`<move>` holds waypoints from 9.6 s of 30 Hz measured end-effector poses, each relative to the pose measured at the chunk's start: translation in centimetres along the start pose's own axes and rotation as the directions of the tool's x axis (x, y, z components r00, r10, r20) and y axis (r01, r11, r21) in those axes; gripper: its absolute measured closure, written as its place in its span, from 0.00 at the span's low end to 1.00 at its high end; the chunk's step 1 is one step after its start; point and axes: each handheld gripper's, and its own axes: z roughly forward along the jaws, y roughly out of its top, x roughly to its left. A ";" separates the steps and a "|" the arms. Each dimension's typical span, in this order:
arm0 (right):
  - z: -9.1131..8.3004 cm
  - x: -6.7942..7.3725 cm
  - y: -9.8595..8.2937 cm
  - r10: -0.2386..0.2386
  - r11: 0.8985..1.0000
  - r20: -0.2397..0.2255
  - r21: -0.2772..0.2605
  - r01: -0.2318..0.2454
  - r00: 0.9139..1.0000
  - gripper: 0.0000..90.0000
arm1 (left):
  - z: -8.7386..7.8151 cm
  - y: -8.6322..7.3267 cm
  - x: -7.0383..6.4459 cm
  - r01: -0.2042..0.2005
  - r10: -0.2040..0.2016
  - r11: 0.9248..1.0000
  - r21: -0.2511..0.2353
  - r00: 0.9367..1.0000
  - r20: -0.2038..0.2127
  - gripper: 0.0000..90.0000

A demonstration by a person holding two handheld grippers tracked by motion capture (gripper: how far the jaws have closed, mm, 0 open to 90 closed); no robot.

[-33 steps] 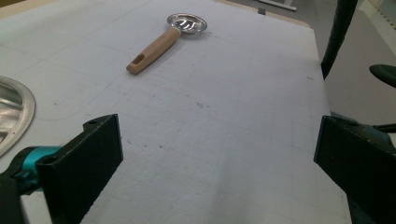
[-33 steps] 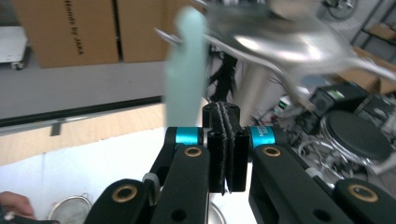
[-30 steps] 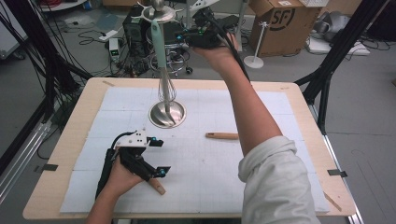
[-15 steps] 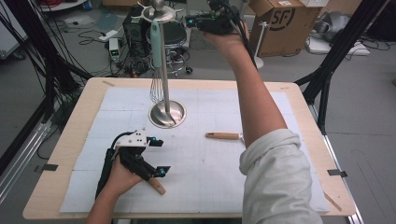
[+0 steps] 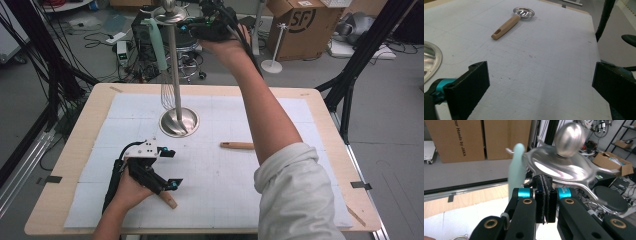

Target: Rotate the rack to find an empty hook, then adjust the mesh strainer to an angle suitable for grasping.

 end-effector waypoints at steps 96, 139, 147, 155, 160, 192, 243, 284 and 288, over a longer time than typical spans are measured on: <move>-1.6 1.5 -6.6 -0.008 1.000 -0.178 0.017 0.012 0.984 0.65 | 0.6 -0.6 0.1 0.006 -0.006 0.999 0.038 1.000 0.004 0.02; -8.7 4.9 -23.7 0.177 0.984 -0.120 0.051 -0.172 0.977 0.34 | 0.9 -0.6 -0.1 0.010 -0.010 0.999 0.036 1.000 0.013 0.02; -9.1 6.0 -26.6 0.231 0.969 -0.090 0.107 -0.221 0.969 0.29 | 1.1 -0.6 -0.2 0.011 -0.012 0.999 0.039 1.000 0.015 0.02; -9.1 6.9 -28.9 0.277 0.951 -0.062 0.165 -0.264 0.959 0.28 | 1.2 -0.6 -0.2 0.006 -0.007 0.999 0.043 1.000 0.015 0.02; -9.5 7.3 -30.2 0.308 0.935 -0.040 0.197 -0.295 0.950 0.26 | 1.2 -0.6 -0.2 0.010 -0.010 0.999 0.041 1.000 0.015 0.02; -13.5 9.6 -37.7 0.367 0.914 0.034 0.169 -0.368 0.929 0.20 | 1.3 -0.9 0.0 0.016 -0.016 0.998 0.059 1.000 0.001 0.02; -13.7 10.2 -38.0 0.351 0.928 -0.010 0.137 -0.346 0.936 0.18 | 1.1 -1.1 0.1 0.033 -0.033 0.999 0.040 0.999 -0.016 0.02; -13.2 10.5 -38.1 0.335 0.930 -0.021 0.166 -0.328 0.942 0.18 | 0.7 -1.2 0.1 0.024 -0.023 0.998 0.052 0.999 -0.029 0.02; -13.2 10.4 -38.2 0.340 0.929 -0.021 0.164 -0.333 0.940 0.18 | 0.6 -1.2 0.1 0.022 -0.020 0.998 0.064 0.999 -0.038 0.02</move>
